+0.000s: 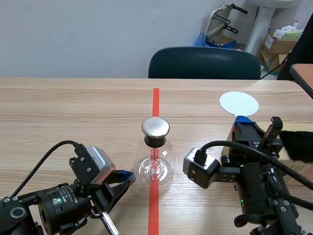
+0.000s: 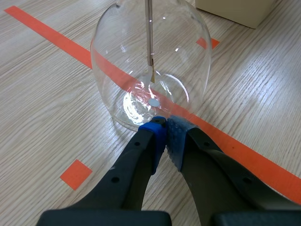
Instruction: Do the electroscope experiment
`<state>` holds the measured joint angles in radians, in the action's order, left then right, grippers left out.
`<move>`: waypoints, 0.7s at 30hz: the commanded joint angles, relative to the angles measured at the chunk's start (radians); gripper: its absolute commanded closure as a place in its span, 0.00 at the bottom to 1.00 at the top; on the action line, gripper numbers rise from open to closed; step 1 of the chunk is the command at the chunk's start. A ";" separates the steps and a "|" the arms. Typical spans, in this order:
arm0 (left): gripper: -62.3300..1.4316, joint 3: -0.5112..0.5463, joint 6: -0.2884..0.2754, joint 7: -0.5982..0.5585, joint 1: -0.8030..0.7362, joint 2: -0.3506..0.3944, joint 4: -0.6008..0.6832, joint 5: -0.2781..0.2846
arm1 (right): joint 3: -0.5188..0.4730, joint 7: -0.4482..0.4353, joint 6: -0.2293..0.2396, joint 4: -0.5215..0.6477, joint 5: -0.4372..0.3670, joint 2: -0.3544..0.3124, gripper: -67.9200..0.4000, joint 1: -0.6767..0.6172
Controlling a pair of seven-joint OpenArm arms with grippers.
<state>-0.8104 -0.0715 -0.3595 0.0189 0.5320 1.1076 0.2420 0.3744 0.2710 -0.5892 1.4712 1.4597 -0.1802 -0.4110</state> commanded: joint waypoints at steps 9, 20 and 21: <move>0.93 0.004 0.002 -0.013 -0.002 -0.005 0.020 0.000 | -0.003 0.008 -0.011 0.026 0.001 -0.011 0.98 0.009; 0.93 0.004 0.002 -0.014 -0.002 -0.005 0.020 0.000 | -0.026 -0.034 -0.073 0.049 0.001 -0.011 0.98 -0.034; 0.93 0.004 0.002 -0.014 -0.002 -0.003 0.020 0.000 | -0.037 -0.053 -0.094 0.058 -0.005 -0.011 0.98 -0.047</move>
<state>-0.8104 -0.0715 -0.3592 0.0189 0.5320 1.1076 0.2420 0.3569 0.2176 -0.6609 1.4918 1.4574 -0.1802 -0.4458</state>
